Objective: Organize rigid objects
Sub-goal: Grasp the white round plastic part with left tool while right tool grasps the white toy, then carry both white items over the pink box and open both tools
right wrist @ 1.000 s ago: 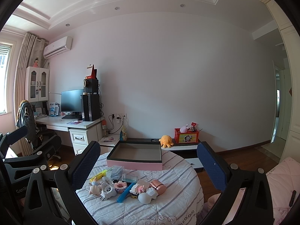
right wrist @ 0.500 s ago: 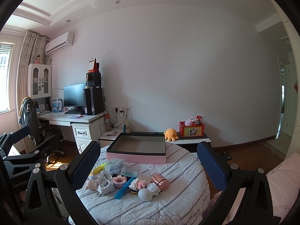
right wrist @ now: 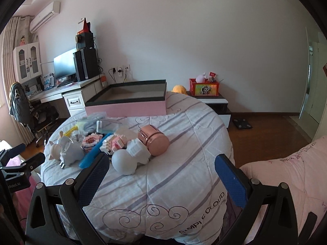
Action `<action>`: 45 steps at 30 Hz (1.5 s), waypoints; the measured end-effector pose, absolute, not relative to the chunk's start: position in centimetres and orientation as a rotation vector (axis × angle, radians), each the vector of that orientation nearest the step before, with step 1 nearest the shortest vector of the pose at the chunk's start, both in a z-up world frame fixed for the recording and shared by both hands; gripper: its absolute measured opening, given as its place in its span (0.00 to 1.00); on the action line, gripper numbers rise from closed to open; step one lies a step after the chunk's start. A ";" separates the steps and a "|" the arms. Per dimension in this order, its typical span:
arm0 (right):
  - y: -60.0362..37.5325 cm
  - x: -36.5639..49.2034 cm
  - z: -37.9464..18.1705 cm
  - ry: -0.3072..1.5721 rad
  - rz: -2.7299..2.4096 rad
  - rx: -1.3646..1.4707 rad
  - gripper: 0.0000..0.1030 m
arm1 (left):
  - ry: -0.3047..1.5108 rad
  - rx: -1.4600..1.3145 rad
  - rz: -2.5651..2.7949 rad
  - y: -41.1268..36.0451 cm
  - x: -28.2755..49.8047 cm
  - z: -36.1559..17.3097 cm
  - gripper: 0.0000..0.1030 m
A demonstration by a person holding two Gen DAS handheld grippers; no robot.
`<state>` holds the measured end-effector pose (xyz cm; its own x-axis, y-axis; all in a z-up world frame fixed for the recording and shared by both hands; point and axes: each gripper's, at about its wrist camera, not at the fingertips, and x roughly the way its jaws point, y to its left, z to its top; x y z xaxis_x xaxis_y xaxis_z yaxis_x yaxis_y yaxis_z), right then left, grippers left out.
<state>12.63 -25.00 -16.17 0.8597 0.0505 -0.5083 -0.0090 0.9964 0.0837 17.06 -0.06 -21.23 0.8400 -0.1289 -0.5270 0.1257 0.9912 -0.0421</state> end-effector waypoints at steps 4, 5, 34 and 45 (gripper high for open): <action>-25.7 14.1 -17.9 0.586 0.043 0.100 1.00 | 0.603 0.020 -0.133 -1.2 19.3 -23.1 0.98; -25.8 14.5 -18.3 0.596 0.052 0.104 1.00 | 0.616 0.035 -0.127 -1.3 19.9 -23.5 0.97; -21.2 23.2 -21.8 0.758 0.274 0.132 0.81 | 0.601 0.051 -0.266 -1.3 22.3 -22.2 0.53; -21.8 21.3 -18.3 0.651 0.244 0.119 0.76 | 0.562 0.043 -0.283 -1.8 22.5 -18.7 0.53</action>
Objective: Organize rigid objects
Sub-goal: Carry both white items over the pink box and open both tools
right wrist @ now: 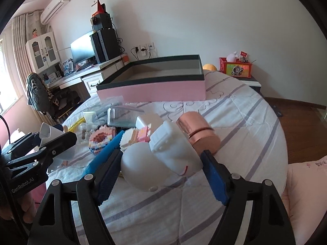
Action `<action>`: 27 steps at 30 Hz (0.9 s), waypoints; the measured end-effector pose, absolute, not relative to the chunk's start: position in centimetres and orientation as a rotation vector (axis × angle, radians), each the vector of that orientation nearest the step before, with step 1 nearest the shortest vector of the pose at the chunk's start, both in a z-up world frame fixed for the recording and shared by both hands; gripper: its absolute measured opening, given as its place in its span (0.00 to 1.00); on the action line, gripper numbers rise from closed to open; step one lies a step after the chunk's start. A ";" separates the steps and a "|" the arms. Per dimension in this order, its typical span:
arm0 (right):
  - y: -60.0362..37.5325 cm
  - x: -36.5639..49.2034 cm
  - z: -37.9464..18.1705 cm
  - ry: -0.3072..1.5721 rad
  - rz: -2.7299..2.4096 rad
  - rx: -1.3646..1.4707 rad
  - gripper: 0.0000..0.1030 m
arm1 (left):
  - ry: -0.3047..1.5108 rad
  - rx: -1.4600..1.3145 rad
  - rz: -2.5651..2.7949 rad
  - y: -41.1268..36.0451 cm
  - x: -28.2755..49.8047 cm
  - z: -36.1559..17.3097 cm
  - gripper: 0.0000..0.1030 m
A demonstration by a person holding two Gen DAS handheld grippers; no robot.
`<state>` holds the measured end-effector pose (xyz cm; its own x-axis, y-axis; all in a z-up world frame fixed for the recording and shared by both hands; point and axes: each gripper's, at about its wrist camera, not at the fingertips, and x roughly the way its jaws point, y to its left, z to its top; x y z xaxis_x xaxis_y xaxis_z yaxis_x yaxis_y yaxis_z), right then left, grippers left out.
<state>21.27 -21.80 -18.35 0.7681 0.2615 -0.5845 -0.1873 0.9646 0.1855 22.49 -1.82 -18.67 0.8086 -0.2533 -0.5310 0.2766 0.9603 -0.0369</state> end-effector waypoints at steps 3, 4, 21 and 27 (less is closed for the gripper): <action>-21.9 21.7 -16.4 0.610 0.243 0.105 0.76 | 0.559 0.030 -0.310 -2.3 23.9 -17.1 0.53; -21.9 22.1 -15.7 0.594 0.246 0.101 0.76 | 0.562 0.025 -0.323 -2.4 24.7 -16.4 0.53; -19.5 43.3 -13.7 0.731 0.302 0.039 0.76 | 0.768 0.083 -0.275 -3.4 48.1 -15.7 0.52; -19.4 47.3 -16.8 0.832 0.306 0.090 0.77 | 0.830 0.083 -0.240 -3.1 50.9 -18.3 0.54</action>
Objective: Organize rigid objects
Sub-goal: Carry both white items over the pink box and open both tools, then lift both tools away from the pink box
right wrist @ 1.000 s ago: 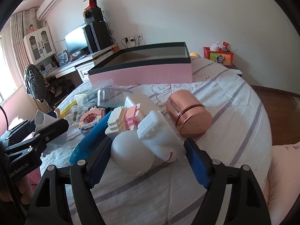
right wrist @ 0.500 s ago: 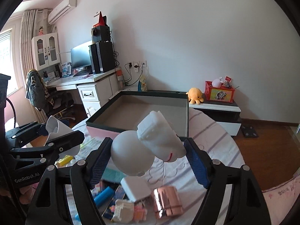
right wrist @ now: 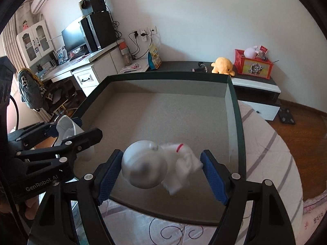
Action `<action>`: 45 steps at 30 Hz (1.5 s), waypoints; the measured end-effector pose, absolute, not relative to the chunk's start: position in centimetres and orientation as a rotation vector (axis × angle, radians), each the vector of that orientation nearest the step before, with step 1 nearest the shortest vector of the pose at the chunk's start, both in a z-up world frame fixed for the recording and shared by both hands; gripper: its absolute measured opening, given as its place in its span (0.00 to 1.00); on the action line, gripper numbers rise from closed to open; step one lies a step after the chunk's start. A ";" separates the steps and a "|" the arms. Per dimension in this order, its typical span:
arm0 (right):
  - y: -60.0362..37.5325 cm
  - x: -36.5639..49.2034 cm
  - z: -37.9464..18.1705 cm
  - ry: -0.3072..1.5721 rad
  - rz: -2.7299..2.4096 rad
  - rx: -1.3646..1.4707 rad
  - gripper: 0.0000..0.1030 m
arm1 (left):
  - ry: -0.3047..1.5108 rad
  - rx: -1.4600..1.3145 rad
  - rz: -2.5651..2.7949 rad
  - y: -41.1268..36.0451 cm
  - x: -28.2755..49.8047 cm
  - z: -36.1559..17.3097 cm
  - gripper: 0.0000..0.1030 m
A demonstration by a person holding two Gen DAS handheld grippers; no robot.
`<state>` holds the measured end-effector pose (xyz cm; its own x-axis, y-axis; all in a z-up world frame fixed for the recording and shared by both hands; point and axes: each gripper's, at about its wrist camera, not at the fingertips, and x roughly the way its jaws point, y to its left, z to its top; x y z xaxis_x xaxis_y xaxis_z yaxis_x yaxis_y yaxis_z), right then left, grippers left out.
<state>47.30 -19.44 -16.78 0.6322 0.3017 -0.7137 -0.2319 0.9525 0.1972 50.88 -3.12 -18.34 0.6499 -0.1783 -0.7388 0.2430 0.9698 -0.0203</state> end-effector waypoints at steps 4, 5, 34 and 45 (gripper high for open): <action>-19.2 47.5 -17.2 0.840 0.275 0.083 0.78 | 0.804 0.086 -0.212 -2.7 50.2 -17.8 0.76; -19.5 47.3 -17.2 0.843 0.274 0.102 0.78 | 0.786 0.083 -0.205 -2.4 49.6 -17.3 0.81; -19.9 9.5 -3.8 0.242 0.001 -0.008 1.00 | 0.223 0.040 -0.014 1.2 10.2 -6.3 1.00; -20.0 5.4 -3.6 0.216 -0.016 -0.022 1.00 | 0.204 0.030 0.004 1.7 7.3 -6.0 1.00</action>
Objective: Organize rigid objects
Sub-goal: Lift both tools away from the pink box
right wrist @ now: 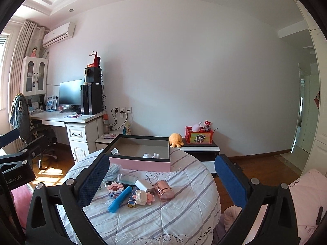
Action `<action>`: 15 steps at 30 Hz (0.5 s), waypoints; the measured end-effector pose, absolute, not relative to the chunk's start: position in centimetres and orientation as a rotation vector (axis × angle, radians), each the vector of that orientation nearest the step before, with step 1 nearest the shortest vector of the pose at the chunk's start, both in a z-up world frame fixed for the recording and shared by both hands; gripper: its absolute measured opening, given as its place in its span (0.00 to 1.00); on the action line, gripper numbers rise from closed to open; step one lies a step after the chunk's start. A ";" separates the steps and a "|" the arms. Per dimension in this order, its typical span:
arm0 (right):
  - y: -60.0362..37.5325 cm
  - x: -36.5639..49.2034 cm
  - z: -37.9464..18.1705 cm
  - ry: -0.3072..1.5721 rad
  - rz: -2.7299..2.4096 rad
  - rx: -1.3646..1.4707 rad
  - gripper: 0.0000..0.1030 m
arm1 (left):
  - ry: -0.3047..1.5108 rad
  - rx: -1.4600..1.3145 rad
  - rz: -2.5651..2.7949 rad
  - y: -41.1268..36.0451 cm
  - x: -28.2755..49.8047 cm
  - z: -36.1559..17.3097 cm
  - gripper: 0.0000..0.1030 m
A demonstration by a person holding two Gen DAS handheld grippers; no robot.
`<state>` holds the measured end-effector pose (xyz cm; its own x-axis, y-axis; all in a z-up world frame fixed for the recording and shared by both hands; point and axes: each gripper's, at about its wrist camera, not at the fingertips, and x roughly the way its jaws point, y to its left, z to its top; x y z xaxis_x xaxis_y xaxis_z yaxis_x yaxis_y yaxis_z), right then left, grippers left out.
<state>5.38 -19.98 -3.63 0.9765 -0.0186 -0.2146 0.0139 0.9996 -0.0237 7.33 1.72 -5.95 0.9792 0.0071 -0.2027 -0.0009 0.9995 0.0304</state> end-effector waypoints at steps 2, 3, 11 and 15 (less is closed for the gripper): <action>-19.9 5.2 -3.6 0.214 -0.016 -0.025 1.00 | 0.202 0.033 0.003 1.8 7.2 -6.1 1.00; -19.9 5.1 -3.7 0.215 -0.018 -0.025 1.00 | 0.204 0.034 0.003 1.8 7.2 -6.1 1.00; -20.7 6.5 -5.3 0.256 -0.027 -0.013 1.00 | 0.260 0.027 0.017 3.5 8.8 -7.9 1.00; -21.6 7.9 -6.9 0.305 -0.044 0.005 1.00 | 0.345 -0.013 0.038 5.7 11.2 -9.8 1.00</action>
<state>7.92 -21.61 -6.95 0.9528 -0.0428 -0.3007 0.0443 0.9990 -0.0018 11.17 5.72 -9.83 0.9405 0.0349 -0.3379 -0.0392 0.9992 -0.0060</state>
